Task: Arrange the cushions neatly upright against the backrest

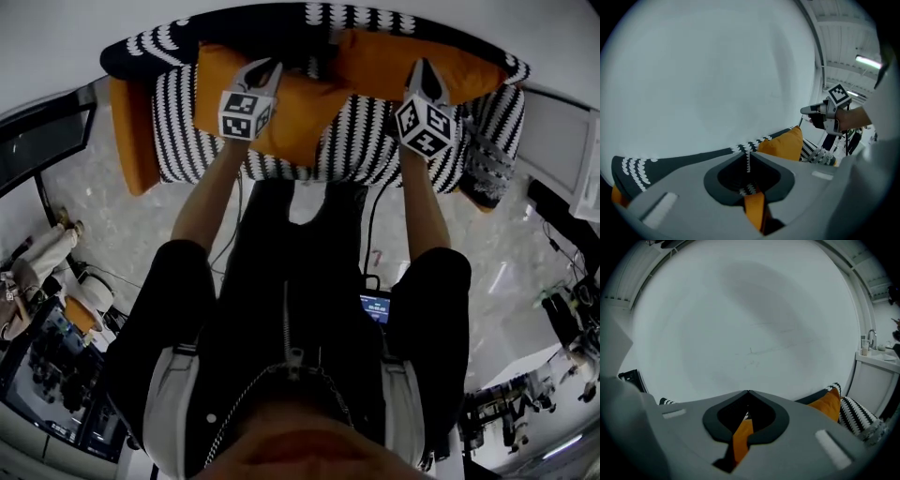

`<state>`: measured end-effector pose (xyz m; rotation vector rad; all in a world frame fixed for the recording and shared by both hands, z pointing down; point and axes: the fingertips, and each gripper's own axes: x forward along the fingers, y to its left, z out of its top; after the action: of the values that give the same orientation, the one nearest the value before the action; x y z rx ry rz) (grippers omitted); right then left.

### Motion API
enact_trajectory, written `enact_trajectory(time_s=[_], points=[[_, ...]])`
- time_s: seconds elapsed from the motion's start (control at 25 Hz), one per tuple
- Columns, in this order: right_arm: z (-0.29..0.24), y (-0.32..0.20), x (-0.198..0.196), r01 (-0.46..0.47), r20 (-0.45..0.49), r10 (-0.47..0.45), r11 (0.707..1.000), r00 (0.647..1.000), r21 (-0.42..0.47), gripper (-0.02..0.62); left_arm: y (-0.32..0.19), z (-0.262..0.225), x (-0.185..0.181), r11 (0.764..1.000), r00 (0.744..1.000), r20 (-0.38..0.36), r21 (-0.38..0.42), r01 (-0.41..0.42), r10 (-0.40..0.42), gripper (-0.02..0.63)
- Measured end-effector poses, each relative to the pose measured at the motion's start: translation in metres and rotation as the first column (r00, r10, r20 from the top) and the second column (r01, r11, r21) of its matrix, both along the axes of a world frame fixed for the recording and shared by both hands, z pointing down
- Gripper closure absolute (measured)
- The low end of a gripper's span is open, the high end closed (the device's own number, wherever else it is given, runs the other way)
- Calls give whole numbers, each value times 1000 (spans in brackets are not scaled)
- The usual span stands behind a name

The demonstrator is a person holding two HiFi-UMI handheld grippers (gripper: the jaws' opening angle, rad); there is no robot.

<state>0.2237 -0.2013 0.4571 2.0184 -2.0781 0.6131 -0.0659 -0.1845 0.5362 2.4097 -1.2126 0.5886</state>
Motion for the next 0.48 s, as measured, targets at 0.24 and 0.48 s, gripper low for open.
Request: enact_trajectory(time_s=[0.24, 0.48], points=[[12, 25, -72, -31, 21, 32, 999, 999, -37, 592, 7, 7, -71, 999, 1000, 0, 12, -30, 30, 595], [26, 37, -119, -12, 8, 12, 996, 1000, -92, 592, -9, 9, -126, 999, 999, -21, 24, 32, -32, 595]])
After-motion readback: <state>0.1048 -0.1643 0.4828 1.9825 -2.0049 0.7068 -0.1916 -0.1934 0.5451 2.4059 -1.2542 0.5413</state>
